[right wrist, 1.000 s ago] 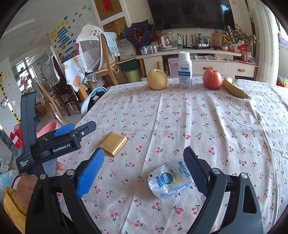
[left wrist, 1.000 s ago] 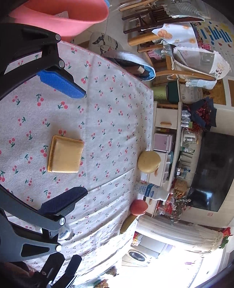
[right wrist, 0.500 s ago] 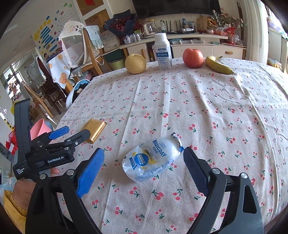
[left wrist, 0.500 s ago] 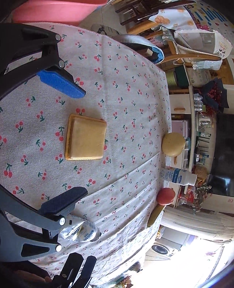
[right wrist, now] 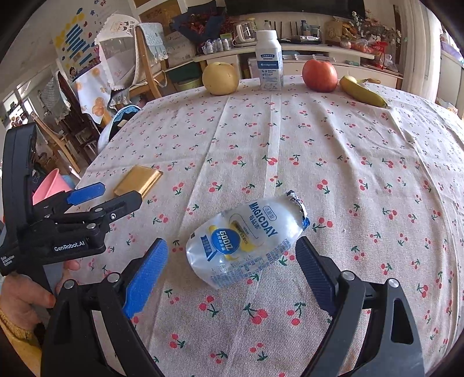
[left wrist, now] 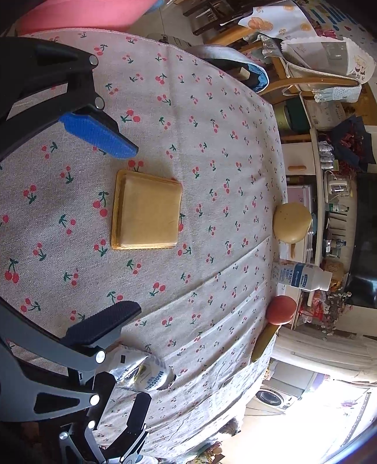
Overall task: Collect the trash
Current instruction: 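Move both tools back over the table toward the gold wrapper and Magicday bag, then grasp the gold square wrapper with the left gripper while the right grasps the Magicday bag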
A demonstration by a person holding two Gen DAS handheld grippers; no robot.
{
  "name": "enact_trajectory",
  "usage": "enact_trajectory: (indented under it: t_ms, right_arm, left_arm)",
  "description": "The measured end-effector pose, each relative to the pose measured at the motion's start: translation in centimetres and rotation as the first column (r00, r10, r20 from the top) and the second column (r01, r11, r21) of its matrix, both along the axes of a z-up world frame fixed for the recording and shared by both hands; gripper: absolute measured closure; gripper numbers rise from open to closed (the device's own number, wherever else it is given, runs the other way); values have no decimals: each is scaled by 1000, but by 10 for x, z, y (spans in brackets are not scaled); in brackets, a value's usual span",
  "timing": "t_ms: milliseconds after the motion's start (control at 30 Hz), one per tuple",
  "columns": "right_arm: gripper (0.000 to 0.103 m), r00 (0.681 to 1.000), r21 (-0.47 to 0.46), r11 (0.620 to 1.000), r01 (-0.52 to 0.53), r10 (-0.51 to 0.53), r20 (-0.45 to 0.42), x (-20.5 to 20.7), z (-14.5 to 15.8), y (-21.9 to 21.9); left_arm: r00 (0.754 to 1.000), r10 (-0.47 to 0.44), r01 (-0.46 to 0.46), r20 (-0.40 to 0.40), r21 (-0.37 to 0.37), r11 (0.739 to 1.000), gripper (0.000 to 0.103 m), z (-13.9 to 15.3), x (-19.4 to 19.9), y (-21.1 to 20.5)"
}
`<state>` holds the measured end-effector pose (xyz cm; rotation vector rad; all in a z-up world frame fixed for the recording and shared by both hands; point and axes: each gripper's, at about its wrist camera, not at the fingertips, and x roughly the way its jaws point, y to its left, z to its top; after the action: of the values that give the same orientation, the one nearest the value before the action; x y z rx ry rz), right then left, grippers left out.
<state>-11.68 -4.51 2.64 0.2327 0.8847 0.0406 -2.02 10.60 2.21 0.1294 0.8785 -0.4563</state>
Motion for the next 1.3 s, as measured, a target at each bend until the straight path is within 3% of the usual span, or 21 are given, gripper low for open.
enact_trajectory:
  t_ms: [333,500,800,867,1000,1167,1300]
  right_arm:
    - [14,1000,-42,999,3,-4,-11,18,-9,-1]
    - [15,1000,-108,994,-4,3,-9,26,-11,3]
    - [26,1000,-138,990,-22,23,3,37,-11,0]
    - [34,1000,-139,990,-24,25,3,39,-10,-2]
    - [37,1000,-134,991,-25,26,4,44,-10,-6]
    - [44,999,-172,984,-41,44,14,47,-8,-2]
    - [45,999,-171,984,-45,47,10,50,-9,-2]
  left_arm:
    - [999,14,-13,-40,11,1000,4,-7,9,-1]
    - [999,29,-28,-39,18,999,4,-7,16,-3]
    - [996,68,-69,-64,-10,998,5,-9,28,1]
    - [996,57,-57,-63,1,998,7,-10,27,-3]
    - [998,32,-30,-52,23,999,17,-11,25,-10]
    - [999,23,-22,-47,11,1000,41,-8,25,-11]
    - [998,21,-21,-51,-3,1000,43,-8,26,-10]
